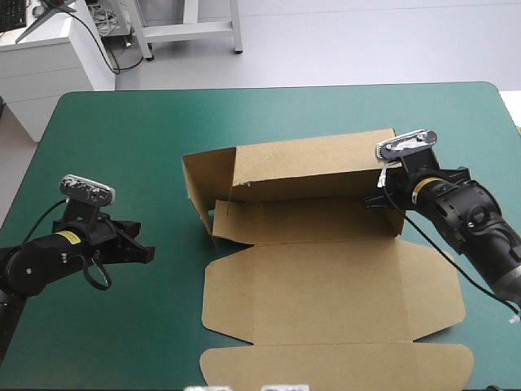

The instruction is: Fold the box

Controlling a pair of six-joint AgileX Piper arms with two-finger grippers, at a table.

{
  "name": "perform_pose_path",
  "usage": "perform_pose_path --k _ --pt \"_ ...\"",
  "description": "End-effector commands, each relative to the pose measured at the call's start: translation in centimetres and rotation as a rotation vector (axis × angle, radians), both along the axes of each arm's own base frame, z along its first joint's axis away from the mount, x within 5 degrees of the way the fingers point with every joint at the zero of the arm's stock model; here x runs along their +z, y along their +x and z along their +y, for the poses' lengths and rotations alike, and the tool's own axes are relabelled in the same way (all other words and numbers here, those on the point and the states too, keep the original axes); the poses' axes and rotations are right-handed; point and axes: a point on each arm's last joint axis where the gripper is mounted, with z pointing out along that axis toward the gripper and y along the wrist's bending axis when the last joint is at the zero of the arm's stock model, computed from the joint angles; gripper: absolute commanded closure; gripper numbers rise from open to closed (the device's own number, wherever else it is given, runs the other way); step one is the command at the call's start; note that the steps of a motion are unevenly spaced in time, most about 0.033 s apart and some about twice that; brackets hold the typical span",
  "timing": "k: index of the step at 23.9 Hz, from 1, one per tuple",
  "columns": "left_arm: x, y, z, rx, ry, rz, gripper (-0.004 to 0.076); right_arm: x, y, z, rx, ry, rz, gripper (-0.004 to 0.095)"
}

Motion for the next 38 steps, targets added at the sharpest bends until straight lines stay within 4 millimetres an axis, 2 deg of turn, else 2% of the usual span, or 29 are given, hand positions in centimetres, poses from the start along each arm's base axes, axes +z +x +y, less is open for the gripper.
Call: perform_pose_path --k 1,3,5,10,17,25,27,29,30,31,32,34,38 --pt "1.3 0.0 -0.1 0.013 -0.034 -0.074 0.0733 3.1 -1.2 -0.2 0.034 0.006 0.014 0.0927" --pt "1.4 0.1 0.0 0.016 -0.032 -0.088 0.0733 3.9 -1.6 -0.2 0.028 0.015 0.057 0.0927" --pt "1.6 0.3 0.0 0.027 -0.033 -0.116 0.0733 3.8 -1.8 -0.2 0.021 0.006 0.138 0.0927" --pt "1.9 0.5 0.1 0.039 -0.034 -0.156 0.0733 1.4 -0.7 0.3 0.015 -0.041 0.333 0.0927" --pt "1.9 0.6 0.1 0.042 -0.036 -0.165 0.0733 -1.6 3.3 1.7 0.015 -0.062 0.435 0.0927" --pt "1.9 0.6 0.1 0.041 -0.038 -0.163 0.0733 -4.0 8.5 3.6 0.025 -0.04 0.382 0.0917" --pt "1.9 0.6 0.1 0.041 -0.038 -0.163 0.0733 -4.7 9.5 3.9 0.021 -0.032 0.377 0.0842" --pt "1.9 0.6 0.1 0.043 -0.041 -0.158 0.0733 -5.2 9.8 4.1 0.022 -0.023 0.383 0.066" --pt "1.9 0.5 0.1 0.042 -0.041 -0.156 0.0733 -5.1 9.8 4.2 0.024 -0.014 0.376 0.0486" --pt "1.9 0.5 0.1 0.042 -0.041 -0.156 0.0733 -4.8 9.8 4.2 0.024 -0.011 0.368 0.0397" --pt "1.9 0.5 0.1 0.042 -0.04 -0.156 0.0733 -4.3 9.6 4.1 0.022 -0.011 0.368 0.0262" --pt "1.9 0.5 0.1 0.037 -0.033 -0.156 0.0733 -2.5 9.0 3.9 0.022 0.001 0.333 0.0161" --pt "1.8 0.5 0.1 0.034 -0.03 -0.149 0.0733 3.0 5.4 2.6 0.026 0.044 0.203 0.016"
